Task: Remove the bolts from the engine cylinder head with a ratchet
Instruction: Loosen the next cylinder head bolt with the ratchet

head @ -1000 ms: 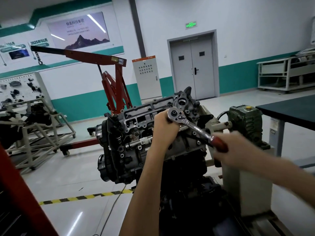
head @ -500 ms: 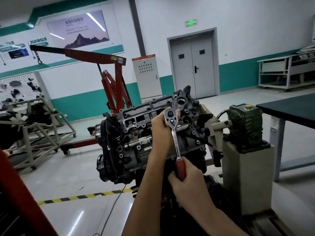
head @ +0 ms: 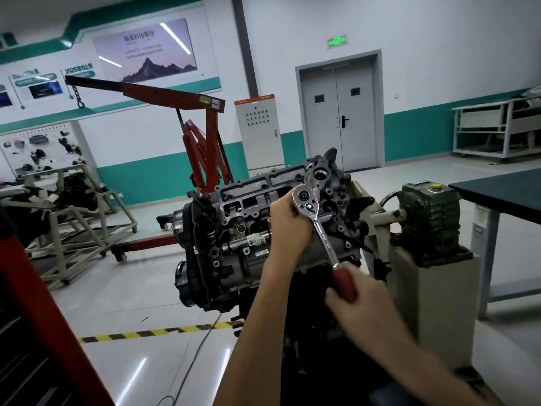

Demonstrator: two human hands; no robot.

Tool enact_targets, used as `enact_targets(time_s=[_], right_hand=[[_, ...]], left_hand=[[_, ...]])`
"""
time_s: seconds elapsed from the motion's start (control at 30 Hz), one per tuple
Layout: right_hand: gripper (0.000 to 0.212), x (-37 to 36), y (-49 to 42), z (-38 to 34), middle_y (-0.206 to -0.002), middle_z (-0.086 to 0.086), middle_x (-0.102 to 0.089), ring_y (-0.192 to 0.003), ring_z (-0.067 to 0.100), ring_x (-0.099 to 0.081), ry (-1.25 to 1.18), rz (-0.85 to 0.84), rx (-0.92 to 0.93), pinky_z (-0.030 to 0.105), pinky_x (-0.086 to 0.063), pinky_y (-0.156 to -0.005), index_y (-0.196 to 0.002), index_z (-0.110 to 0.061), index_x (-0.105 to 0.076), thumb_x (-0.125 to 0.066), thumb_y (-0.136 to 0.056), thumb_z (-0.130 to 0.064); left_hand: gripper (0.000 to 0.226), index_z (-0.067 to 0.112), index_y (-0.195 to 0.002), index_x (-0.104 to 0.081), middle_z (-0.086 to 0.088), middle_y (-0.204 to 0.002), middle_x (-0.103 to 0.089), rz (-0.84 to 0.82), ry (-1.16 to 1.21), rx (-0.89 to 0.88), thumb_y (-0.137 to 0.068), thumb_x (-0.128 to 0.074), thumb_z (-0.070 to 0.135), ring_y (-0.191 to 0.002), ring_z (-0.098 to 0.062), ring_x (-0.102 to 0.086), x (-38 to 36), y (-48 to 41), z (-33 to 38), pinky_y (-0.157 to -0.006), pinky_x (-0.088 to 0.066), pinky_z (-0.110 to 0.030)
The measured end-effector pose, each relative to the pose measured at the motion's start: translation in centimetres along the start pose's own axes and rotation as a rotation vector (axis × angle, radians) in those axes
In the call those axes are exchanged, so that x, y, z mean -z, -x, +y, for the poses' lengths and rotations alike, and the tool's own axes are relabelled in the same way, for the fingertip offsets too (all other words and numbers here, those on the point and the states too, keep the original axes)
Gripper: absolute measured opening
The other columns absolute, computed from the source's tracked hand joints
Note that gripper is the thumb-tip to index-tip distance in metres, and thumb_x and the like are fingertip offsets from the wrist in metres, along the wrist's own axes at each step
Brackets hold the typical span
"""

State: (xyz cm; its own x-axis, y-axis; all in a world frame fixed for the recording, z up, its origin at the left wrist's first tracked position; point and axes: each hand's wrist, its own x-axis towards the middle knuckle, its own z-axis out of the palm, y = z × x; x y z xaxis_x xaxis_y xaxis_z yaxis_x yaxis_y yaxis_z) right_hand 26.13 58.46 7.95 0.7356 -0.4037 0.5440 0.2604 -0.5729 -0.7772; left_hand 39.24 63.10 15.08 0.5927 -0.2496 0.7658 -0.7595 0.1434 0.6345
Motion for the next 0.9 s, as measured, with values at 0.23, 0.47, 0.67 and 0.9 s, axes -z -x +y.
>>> enact_targets(time_s=[0.23, 0.47, 0.67, 0.9], right_hand=[[0.028, -1.4, 0.0, -0.6, -0.045, -0.007, -0.041, -0.036, 0.003, -0.042, -0.06, -0.077, -0.058, 0.009, -0.031, -0.039, -0.065, -0.022, -0.046, -0.061, -0.073, 0.0], [0.019, 9.8, -6.8, -0.1, -0.066, 0.002, -0.058, -0.048, 0.004, -0.051, 0.52, -0.391, 0.133, 0.014, -0.045, -0.052, -0.074, -0.02, -0.055, -0.065, -0.079, -0.005], [0.022, 0.7, 0.0, 0.3, -0.048, -0.005, -0.045, -0.039, 0.003, -0.042, -0.004, -0.004, -0.044, 0.014, -0.035, -0.04, -0.071, -0.018, -0.054, -0.066, -0.073, 0.0], [0.027, -1.4, 0.2, -0.9, -0.046, -0.008, -0.043, -0.037, 0.003, -0.04, -0.117, -0.117, -0.069, 0.012, -0.033, -0.039, -0.065, -0.023, -0.046, -0.06, -0.073, -0.002]], left_hand=[[0.051, 0.025, -0.055, -0.03, 0.014, -0.046, -0.03, -0.039, -0.046, -0.017, -0.091, -0.062, 0.01, -0.049, -0.002, -0.026, 0.2, -0.3, -0.2, -0.049, -0.024, -0.016], [0.038, 0.009, -0.054, -0.044, 0.015, -0.043, -0.038, -0.155, -0.075, 0.043, -0.087, -0.058, -0.003, -0.048, -0.003, -0.028, 0.6, -1.3, -0.2, -0.052, -0.027, -0.025], [0.052, 0.034, -0.052, -0.04, 0.018, -0.044, -0.042, -0.006, -0.002, 0.0, -0.09, -0.064, 0.007, -0.048, 0.0, -0.032, -0.5, 0.0, -0.2, -0.051, -0.029, -0.017], [0.051, 0.031, -0.053, -0.034, 0.016, -0.047, -0.035, -0.038, 0.014, 0.013, -0.091, -0.064, 0.014, -0.051, -0.001, -0.028, 0.2, -0.2, -0.3, -0.05, -0.027, -0.016]])
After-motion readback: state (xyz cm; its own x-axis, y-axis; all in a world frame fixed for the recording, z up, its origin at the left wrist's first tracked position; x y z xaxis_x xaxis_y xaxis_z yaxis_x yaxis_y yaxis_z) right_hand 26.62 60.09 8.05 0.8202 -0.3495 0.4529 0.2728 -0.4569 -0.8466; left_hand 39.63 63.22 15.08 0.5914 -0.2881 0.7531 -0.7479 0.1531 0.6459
